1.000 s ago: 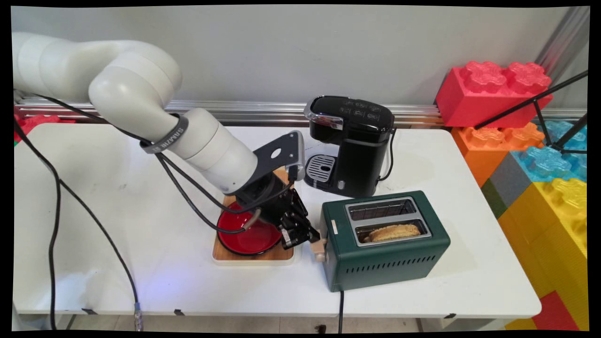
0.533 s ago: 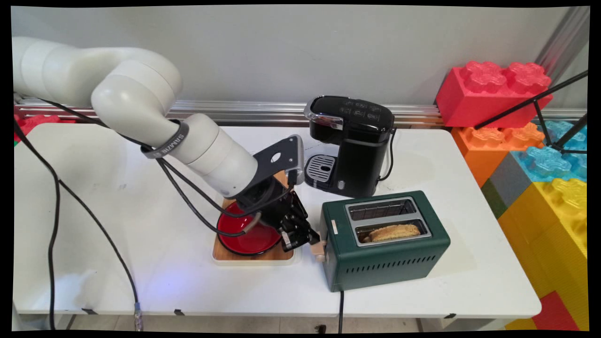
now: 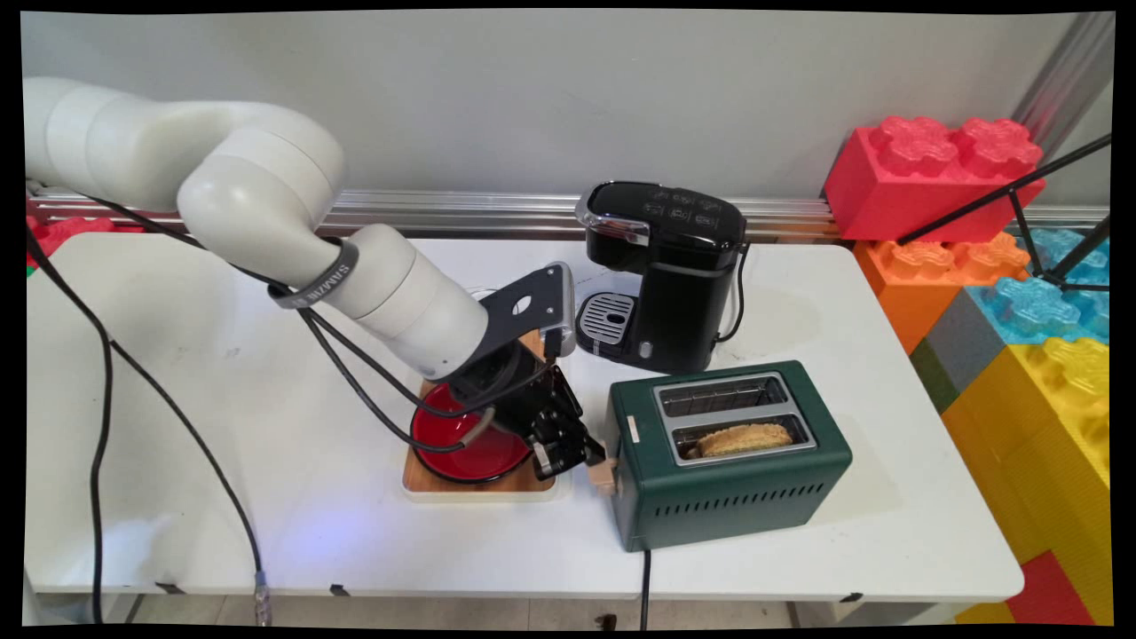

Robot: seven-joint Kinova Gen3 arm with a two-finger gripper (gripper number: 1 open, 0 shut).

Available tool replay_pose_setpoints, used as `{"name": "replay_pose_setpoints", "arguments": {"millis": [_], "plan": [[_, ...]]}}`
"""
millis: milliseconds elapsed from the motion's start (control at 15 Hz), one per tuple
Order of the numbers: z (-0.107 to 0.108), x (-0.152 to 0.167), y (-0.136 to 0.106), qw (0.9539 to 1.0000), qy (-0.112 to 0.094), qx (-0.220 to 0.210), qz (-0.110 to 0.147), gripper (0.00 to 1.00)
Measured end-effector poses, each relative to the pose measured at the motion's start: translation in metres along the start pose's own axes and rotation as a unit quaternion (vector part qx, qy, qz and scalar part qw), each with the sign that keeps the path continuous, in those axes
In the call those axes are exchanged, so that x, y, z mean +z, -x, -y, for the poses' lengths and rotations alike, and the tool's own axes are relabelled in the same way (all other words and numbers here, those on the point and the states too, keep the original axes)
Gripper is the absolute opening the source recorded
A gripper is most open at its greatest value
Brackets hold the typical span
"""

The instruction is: Press the toaster switch

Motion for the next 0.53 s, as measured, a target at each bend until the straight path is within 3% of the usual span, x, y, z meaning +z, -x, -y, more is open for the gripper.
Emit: {"name": "replay_pose_setpoints", "arguments": {"millis": [533], "plan": [[0.0004, 0.0027, 0.0045, 1.0, 0.0, 0.002, 0.002, 0.0]]}}
